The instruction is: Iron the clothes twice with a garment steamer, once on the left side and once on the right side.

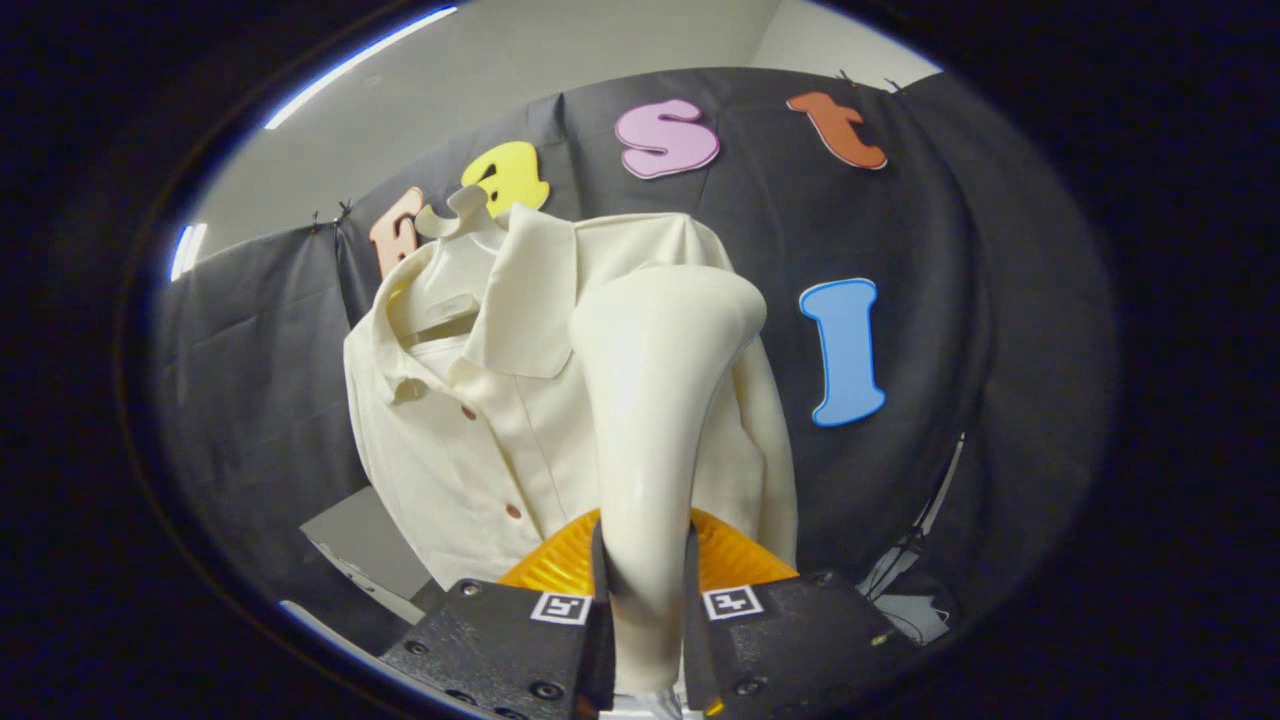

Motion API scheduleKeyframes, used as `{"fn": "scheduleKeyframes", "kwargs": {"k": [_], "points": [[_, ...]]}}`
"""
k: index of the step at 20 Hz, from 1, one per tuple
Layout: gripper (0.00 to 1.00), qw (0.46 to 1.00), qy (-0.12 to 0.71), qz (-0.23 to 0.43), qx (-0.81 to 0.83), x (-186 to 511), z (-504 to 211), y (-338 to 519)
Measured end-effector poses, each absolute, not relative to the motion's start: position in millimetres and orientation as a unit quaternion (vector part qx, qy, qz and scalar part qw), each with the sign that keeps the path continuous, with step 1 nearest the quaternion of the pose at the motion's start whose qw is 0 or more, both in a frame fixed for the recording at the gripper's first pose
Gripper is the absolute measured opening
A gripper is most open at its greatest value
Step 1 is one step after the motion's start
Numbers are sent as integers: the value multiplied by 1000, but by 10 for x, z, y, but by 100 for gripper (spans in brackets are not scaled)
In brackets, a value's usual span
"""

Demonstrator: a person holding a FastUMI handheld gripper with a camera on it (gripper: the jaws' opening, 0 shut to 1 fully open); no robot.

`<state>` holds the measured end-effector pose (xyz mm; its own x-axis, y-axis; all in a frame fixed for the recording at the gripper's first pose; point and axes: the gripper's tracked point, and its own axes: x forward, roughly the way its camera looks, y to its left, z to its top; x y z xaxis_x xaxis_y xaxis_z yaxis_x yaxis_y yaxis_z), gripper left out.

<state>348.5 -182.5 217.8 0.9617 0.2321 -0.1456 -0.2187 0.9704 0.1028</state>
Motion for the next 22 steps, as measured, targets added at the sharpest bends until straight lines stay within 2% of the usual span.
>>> {"fn": "scheduleKeyframes", "kwargs": {"k": [8,22], "points": [[27,981,133,139,-6,3389,1259,-1715],[27,967,224,119,15,3180,-41,-1879]]}}
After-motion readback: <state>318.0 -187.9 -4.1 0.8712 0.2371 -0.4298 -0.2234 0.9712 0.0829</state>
